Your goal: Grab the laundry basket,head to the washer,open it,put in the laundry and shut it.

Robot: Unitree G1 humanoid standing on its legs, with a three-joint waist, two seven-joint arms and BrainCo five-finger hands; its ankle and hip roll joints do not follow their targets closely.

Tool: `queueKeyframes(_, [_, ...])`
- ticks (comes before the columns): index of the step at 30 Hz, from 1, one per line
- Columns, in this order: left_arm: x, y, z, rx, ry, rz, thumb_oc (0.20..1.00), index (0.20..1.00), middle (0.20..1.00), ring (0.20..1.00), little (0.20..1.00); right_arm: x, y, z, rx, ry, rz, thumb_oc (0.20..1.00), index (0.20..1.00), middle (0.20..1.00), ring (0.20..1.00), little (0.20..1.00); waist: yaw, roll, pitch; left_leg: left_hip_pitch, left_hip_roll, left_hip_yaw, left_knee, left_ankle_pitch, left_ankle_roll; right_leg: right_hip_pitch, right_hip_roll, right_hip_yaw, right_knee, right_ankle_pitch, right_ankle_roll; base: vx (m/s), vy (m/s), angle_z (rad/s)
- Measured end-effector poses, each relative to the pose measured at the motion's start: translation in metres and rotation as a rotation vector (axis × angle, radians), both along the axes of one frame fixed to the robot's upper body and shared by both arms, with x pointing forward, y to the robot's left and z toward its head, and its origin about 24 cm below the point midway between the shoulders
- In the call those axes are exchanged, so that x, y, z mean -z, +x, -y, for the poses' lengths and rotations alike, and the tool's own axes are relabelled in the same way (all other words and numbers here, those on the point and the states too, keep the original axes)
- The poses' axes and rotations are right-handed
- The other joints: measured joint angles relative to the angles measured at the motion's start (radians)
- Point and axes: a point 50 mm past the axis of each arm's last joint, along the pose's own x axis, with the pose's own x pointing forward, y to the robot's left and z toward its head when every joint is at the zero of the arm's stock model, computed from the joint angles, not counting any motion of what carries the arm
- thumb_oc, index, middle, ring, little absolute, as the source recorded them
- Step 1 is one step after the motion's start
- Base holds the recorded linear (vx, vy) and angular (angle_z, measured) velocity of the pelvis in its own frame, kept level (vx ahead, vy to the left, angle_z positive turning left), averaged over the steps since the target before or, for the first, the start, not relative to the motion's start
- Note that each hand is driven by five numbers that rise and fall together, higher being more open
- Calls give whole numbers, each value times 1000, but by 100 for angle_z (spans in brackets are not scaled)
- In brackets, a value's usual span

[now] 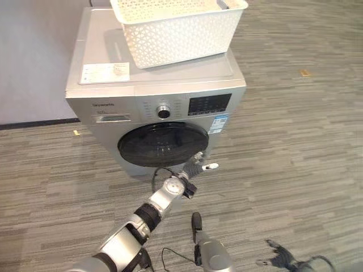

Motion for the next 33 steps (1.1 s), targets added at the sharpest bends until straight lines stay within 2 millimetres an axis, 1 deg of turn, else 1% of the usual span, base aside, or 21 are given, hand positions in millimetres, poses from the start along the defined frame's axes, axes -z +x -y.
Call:
queueKeyframes(3, [-6, -5, -27, -17, 6, 65, 1000, 1000, 1000, 1000, 1000, 2, 10, -10, -3, 33, 17, 1000, 1000, 1000, 1000, 1000, 35, 5, -7, 19, 17, 0, -7, 8, -11, 13, 22, -4, 0, -7, -12, 45, -26, -5])
queueKeyframes(5, [2, -16, -47, -40, 24, 68, 1000, 1000, 1000, 1000, 1000, 5, 11, -11, -1, 38, 3, 1000, 1000, 1000, 1000, 1000, 60, 16, -15, 37, 27, -9, -7, 8, -11, 35, 32, -9, 0, -10, -17, 50, -32, 3])
queueKeyframes(9, [40, -63, -92, -34, 115, -17, 1000, 1000, 1000, 1000, 1000, 12, 12, -11, -23, 30, -21, 1000, 1000, 1000, 1000, 1000, 132, 49, -38, 48, 41, -38, -7, 5, -7, 63, 41, -34, 0, -36, -16, 33, -50, 16])
queueKeyframes(13, [77, -105, -124, -85, 142, -164, 1000, 1000, 1000, 1000, 1000, 19, 10, -16, -17, 50, -34, 1000, 1000, 1000, 1000, 1000, 163, 49, -46, 19, 59, -78, 45, -12, 20, 76, 47, -55, 0, -50, -26, 12, -101, 22])
queueKeyframes(14, [92, -122, -135, -117, 169, -242, 1000, 1000, 1000, 1000, 1000, 25, 2, -17, -1, 50, -71, 1000, 1000, 1000, 1000, 1000, 182, 47, -50, 9, 60, -90, 76, -16, 28, 80, 54, -60, 0, -55, -32, 14, -156, 15])
queueKeyframes(16, [106, -134, -155, -185, 207, -306, 1000, 1000, 1000, 1000, 1000, 33, 1, -23, 21, 60, -107, 1000, 1000, 1000, 1000, 1000, 227, 16, -30, -69, 63, -160, 259, -17, 18, 73, 53, -41, 32, -75, -58, 14, -60, -15])
queueKeyframes(17, [121, -153, -180, -251, 289, -401, 1000, 1000, 1000, 1000, 1000, 37, 1, -29, 30, 72, -123, 1000, 1000, 1000, 1000, 1000, 263, -25, -11, -178, 49, -295, 495, 35, -56, 66, 46, -3, 82, -99, -78, 18, 15, -39])
queueKeyframes(18, [127, -167, -189, -266, 319, -455, 1000, 1000, 1000, 1000, 1000, 38, 0, -30, 32, 72, -127, 1000, 1000, 1000, 1000, 1000, 271, -29, -20, -198, 39, -333, 535, 66, -78, 69, 43, -2, 77, -102, -78, 45, 40, -30])
queueKeyframes(20, [136, -183, -194, -302, 326, -517, 1000, 1000, 1000, 1000, 1000, 40, -1, -26, 43, 60, -140, 1000, 1000, 1000, 1000, 1000, 281, -32, -24, -211, 10, -407, 571, 90, -72, 84, 42, 0, 60, -105, -77, 54, 87, -5])
queueKeyframes(21, [143, -188, -192, -334, 309, -550, 1000, 1000, 1000, 1000, 1000, 43, -4, -21, 72, 39, -173, 1000, 1000, 1000, 1000, 1000, 284, -41, -19, -209, 0, -410, 509, 95, -61, 91, 22, 1, 32, -114, -69, 129, 145, 0])
queueKeyframes(22, [149, -188, -186, -344, 299, -581, 1000, 1000, 1000, 1000, 1000, 46, -8, -16, 99, 15, -207, 1000, 1000, 1000, 1000, 1000, 286, -26, -21, -171, -10, -387, 389, 88, -41, 95, 26, 3, 15, -149, -47, 120, 175, -4])
queueKeyframes(23, [153, -192, -177, -345, 276, -597, 1000, 1000, 1000, 1000, 1000, 44, -6, -9, 102, -7, -206, 1000, 1000, 1000, 1000, 1000, 300, 12, -17, -151, 20, -383, 305, 98, -32, 59, 63, -6, 92, -147, -61, 92, 172, -15])
queueKeyframes(24, [154, -194, -172, -319, 275, -598, 1000, 1000, 1000, 1000, 1000, 41, -3, -2, 109, -22, -198, 1000, 1000, 1000, 1000, 1000, 295, 53, -16, -132, 53, -384, 245, 87, -51, 11, 81, -25, 252, -190, -83, 65, 160, 8])
queueKeyframes(25, [159, -191, -166, -289, 292, -622, 1000, 1000, 1000, 1000, 1000, 43, -11, 4, 152, -37, -228, 1000, 1000, 1000, 1000, 1000, 282, 81, -13, -87, 77, -365, 119, 45, -46, 14, 102, -24, 263, -231, -124, 127, 218, 22])
queueKeyframes(26, [161, -194, -167, -291, 297, -640, 1000, 1000, 1000, 1000, 1000, 45, -15, 3, 163, -33, -240, 1000, 1000, 1000, 1000, 1000, 282, 78, -12, -79, 70, -358, 100, 44, -45, 12, 102, -23, 260, -231, -124, 116, 168, 21])
queueKeyframes(28, [166, -197, -172, -332, 309, -684, 1000, 1000, 1000, 1000, 1000, 50, -18, -8, 187, 6, -252, 1000, 1000, 1000, 1000, 1000, 292, 38, -11, -62, 11, -314, 164, 4, 5, 5, 66, 1, 233, -219, -106, 92, 151, -22])
queueKeyframes(29, [170, -203, -170, -356, 294, -716, 1000, 1000, 1000, 1000, 1000, 51, -21, -7, 203, 6, -263, 1000, 1000, 1000, 1000, 1000, 294, 54, -20, -47, 12, -317, 158, -36, 41, 14, 74, -1, 215, -218, -93, 122, 203, -40])
queueKeyframes(30, [176, -217, -166, -392, 276, -768, 1000, 1000, 1000, 1000, 1000, 54, -27, -9, 231, 12, -288, 1000, 1000, 1000, 1000, 1000, 309, 90, -28, -28, 40, -290, 119, -59, 4, -19, 90, 2, 316, -235, -99, 118, 184, -29])
queueKeyframes(31, [176, -220, -170, -422, 276, -772, 1000, 1000, 1000, 1000, 1000, 57, -33, -14, 244, 22, -310, 1000, 1000, 1000, 1000, 1000, 307, 80, -30, -13, 32, -279, 107, -57, 4, -28, 77, 1, 381, -258, -101, 83, 126, -10])
queueKeyframes(32, [178, -230, -176, -442, 296, -795, 1000, 1000, 1000, 1000, 1000, 60, -42, -19, 257, 31, -336, 1000, 1000, 1000, 1000, 1000, 294, 38, -55, 4, -2, -275, 85, -59, 6, 4, 42, 10, 344, -299, -65, 49, 85, 4])
queueKeyframes(33, [180, -235, -176, -461, 296, -823, 1000, 1000, 1000, 1000, 1000, 62, -48, -19, 272, 30, -349, 1000, 1000, 1000, 1000, 1000, 298, 34, -63, 30, -6, -267, 65, -52, -3, 19, 38, 2, 314, -264, -66, 63, 96, -3])
